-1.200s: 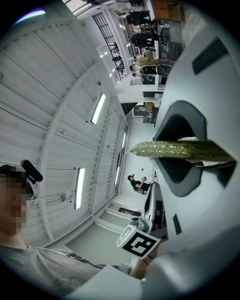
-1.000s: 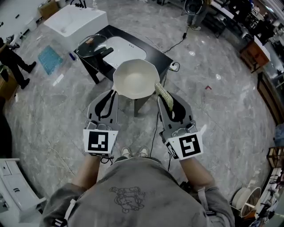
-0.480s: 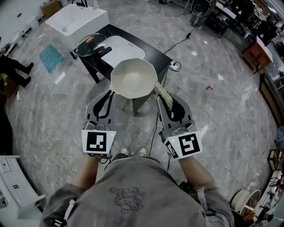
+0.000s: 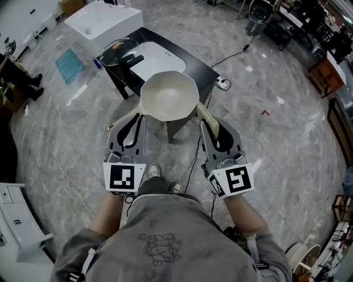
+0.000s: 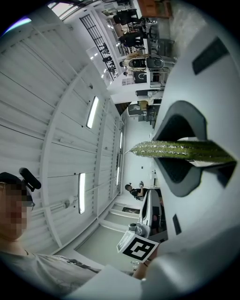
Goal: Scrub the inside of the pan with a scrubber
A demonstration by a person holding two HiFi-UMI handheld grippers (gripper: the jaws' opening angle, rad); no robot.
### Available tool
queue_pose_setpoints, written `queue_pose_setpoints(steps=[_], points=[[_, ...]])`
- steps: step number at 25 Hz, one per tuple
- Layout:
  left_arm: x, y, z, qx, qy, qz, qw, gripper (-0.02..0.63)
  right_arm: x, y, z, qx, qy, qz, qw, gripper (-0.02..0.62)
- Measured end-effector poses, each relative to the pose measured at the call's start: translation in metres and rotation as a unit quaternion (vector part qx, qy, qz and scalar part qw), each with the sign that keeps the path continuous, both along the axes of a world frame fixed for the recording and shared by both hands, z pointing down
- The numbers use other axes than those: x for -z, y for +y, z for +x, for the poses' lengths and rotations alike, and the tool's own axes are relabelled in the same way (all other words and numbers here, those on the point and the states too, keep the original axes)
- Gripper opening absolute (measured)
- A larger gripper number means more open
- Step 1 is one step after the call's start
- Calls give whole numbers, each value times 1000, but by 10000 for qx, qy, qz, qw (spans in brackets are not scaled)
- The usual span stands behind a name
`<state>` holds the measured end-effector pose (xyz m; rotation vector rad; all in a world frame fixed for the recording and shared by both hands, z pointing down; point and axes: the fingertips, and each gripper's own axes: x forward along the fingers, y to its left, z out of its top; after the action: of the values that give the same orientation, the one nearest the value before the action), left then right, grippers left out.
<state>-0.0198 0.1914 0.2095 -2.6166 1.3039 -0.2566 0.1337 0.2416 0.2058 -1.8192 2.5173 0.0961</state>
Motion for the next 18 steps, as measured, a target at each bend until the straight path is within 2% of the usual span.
queue_pose_setpoints(steps=[8, 18], points=[[-9, -20, -11, 96, -83, -6, 9999, 39, -5, -26, -10, 129, 11, -53, 9999, 80], [-31, -73, -27, 62, -122, -254, 9996, 40, -25, -82, -19, 86, 58, -301, 9995, 80]])
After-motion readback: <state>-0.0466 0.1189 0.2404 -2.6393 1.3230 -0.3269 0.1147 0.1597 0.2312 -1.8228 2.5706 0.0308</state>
